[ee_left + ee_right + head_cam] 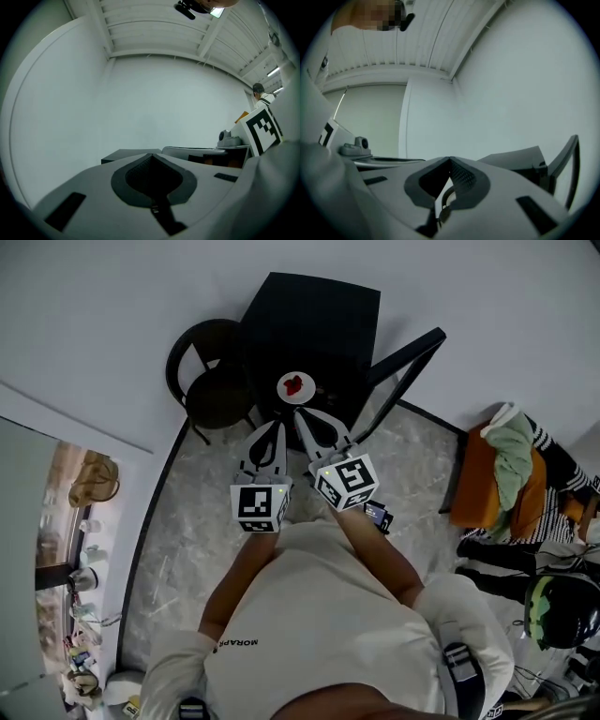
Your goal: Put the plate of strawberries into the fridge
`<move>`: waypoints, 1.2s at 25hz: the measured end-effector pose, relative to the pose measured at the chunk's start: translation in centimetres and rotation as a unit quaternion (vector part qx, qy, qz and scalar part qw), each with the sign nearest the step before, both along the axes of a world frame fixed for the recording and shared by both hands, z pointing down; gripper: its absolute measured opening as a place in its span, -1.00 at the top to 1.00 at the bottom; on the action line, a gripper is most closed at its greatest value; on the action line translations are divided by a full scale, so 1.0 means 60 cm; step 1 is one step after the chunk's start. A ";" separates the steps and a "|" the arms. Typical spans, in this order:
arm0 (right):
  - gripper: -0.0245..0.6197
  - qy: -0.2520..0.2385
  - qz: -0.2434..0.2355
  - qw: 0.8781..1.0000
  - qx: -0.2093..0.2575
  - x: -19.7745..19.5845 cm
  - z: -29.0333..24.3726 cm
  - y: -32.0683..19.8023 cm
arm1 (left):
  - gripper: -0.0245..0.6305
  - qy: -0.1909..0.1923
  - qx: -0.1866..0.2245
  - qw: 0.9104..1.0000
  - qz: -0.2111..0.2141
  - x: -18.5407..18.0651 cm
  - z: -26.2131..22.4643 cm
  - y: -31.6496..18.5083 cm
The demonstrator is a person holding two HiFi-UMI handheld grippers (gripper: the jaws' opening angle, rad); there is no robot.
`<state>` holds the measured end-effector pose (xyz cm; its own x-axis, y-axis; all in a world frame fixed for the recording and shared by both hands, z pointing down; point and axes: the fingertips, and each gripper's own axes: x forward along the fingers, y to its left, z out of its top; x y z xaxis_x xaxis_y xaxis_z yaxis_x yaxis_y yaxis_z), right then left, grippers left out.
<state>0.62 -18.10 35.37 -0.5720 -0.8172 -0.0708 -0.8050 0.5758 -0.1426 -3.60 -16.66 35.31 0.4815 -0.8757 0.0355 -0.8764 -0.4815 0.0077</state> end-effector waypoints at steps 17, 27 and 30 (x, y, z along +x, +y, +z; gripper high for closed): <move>0.89 0.075 -0.003 0.997 0.029 -0.026 0.006 0.017 | 0.93 0.015 -0.007 1.000 0.003 0.000 0.020 -0.005; 0.89 0.060 -0.003 0.998 0.009 -0.018 0.006 0.023 | 0.93 0.008 0.000 1.000 0.005 0.001 0.017 0.002; 0.89 0.060 0.004 0.998 0.010 -0.014 0.008 0.021 | 0.93 0.009 0.000 1.000 0.006 0.002 0.019 0.002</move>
